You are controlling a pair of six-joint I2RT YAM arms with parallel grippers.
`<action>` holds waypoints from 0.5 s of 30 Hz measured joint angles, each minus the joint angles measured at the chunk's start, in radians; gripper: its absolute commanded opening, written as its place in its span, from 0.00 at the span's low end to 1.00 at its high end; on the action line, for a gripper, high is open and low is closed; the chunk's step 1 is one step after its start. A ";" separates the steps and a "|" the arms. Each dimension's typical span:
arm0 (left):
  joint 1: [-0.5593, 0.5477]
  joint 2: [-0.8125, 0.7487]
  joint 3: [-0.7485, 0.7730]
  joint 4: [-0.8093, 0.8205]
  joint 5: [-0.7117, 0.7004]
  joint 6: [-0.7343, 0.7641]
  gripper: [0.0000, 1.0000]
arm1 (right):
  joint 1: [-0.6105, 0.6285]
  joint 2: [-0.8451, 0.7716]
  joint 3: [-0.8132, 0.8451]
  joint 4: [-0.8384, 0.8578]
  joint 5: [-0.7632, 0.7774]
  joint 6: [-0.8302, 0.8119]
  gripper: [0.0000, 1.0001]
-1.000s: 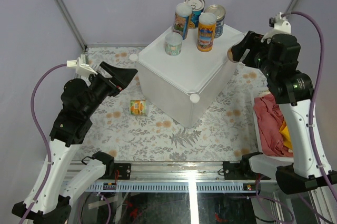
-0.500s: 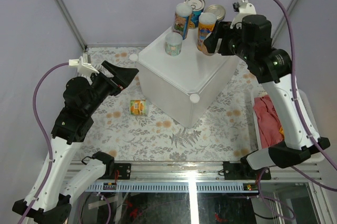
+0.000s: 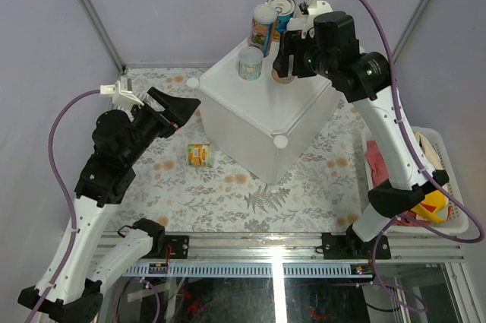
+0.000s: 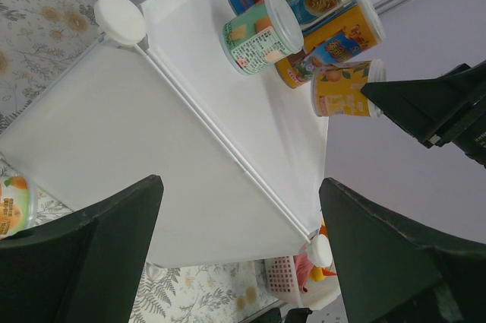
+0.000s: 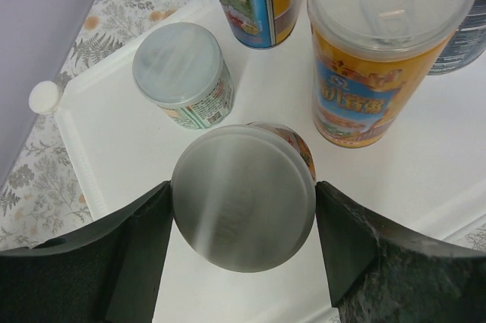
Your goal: Place and organize the canned foods onto the counter
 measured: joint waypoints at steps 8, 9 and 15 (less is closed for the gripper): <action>0.000 -0.003 0.000 -0.001 -0.001 0.000 0.84 | 0.007 0.061 0.048 -0.060 0.014 -0.007 0.00; 0.000 -0.004 0.000 -0.001 -0.001 0.000 0.84 | 0.007 0.072 0.060 -0.064 0.016 -0.008 0.00; 0.000 -0.009 0.000 -0.001 -0.001 0.000 0.84 | 0.007 0.119 0.085 -0.085 0.020 -0.008 0.00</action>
